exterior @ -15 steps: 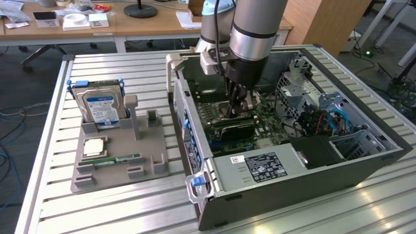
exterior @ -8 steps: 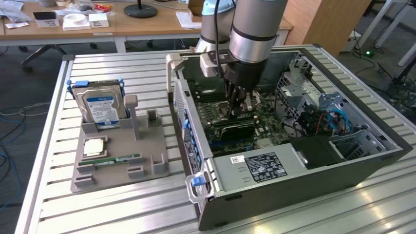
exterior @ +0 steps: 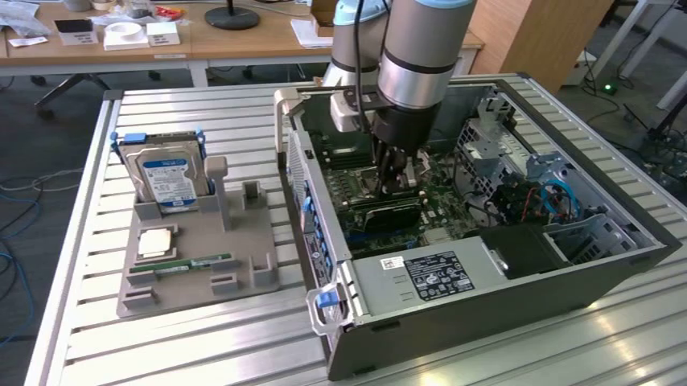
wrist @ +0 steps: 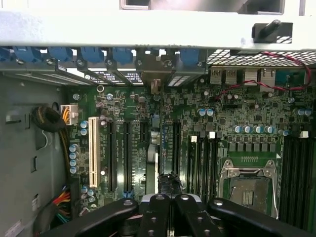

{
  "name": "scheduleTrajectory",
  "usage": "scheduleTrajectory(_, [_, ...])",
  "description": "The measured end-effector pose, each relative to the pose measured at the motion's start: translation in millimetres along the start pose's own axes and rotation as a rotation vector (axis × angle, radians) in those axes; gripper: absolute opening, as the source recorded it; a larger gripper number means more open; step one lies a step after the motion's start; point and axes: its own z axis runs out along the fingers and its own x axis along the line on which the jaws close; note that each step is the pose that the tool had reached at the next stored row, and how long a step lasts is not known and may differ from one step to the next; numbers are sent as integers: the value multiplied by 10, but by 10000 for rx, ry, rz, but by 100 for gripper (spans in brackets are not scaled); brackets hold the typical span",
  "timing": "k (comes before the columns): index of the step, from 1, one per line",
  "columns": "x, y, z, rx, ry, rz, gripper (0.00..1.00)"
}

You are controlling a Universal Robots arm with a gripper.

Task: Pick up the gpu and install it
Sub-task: 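Press down on the gpu until it lock into place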

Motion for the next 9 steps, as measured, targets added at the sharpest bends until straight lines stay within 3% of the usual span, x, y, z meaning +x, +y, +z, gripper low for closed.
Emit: scheduleTrajectory(9, [2, 2, 93, 6, 0, 0, 11])
